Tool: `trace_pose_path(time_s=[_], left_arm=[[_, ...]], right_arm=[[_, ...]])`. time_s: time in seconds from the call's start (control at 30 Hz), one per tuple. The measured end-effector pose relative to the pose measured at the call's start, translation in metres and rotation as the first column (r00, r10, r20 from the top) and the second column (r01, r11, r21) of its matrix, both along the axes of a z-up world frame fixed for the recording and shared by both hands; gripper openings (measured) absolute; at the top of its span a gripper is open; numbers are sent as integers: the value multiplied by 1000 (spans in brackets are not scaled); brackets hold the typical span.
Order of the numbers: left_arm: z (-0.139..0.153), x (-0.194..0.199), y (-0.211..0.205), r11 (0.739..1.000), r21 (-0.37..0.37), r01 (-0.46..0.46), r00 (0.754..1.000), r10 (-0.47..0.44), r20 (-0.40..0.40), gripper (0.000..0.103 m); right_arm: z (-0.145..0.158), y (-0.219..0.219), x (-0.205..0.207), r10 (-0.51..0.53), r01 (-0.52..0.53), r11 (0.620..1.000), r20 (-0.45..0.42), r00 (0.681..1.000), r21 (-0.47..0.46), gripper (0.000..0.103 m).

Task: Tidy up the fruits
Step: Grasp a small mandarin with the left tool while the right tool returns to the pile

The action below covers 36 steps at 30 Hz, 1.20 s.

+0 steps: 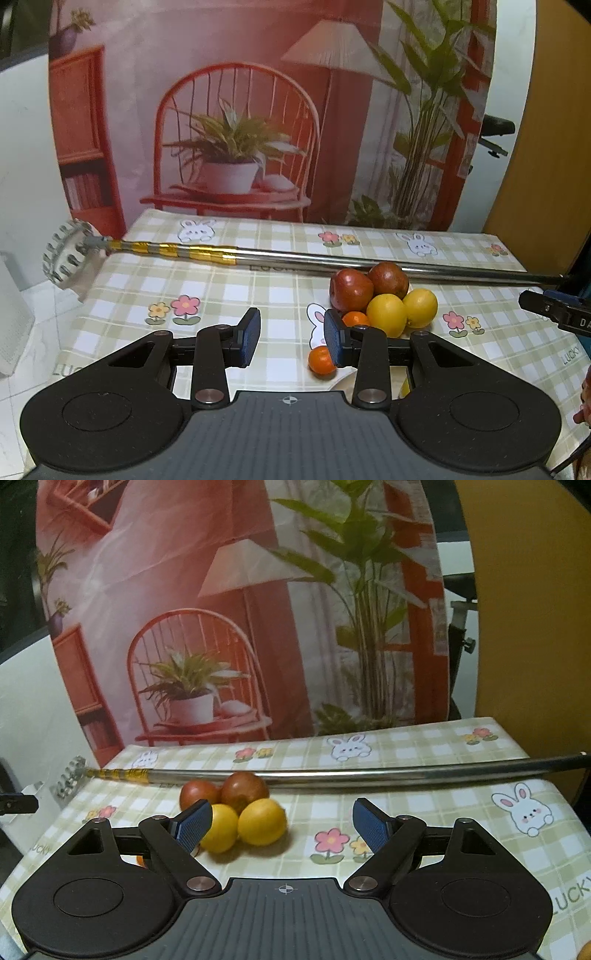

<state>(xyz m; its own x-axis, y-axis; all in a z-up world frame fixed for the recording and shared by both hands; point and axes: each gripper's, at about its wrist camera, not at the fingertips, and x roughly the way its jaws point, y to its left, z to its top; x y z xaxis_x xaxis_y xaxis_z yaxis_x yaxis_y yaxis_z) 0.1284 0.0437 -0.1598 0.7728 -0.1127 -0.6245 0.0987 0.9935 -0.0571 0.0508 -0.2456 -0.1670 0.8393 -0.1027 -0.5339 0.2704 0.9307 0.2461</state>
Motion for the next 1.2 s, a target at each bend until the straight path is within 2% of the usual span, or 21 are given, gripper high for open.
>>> trace_pose_path(time_s=[0.23,0.53,0.73,1.2], left_arm=[[-32,22,2,998,-62,-3,995,-3,-99,40],[-70,53,-1,996,-89,23,981,-39,-190,40],[-91,74,-16,995,-72,73,971,-87,-222,40],[-117,95,-30,992,-77,102,949,-120,-290,40]], right_arm=[[-12,-5,13,-12,12,1000,-18,1000,1,81],[-35,-5,30,-6,7,1000,-72,997,18,80],[-45,-14,39,-26,33,993,-63,998,111,80],[-53,-19,49,-41,47,992,-55,998,114,79]])
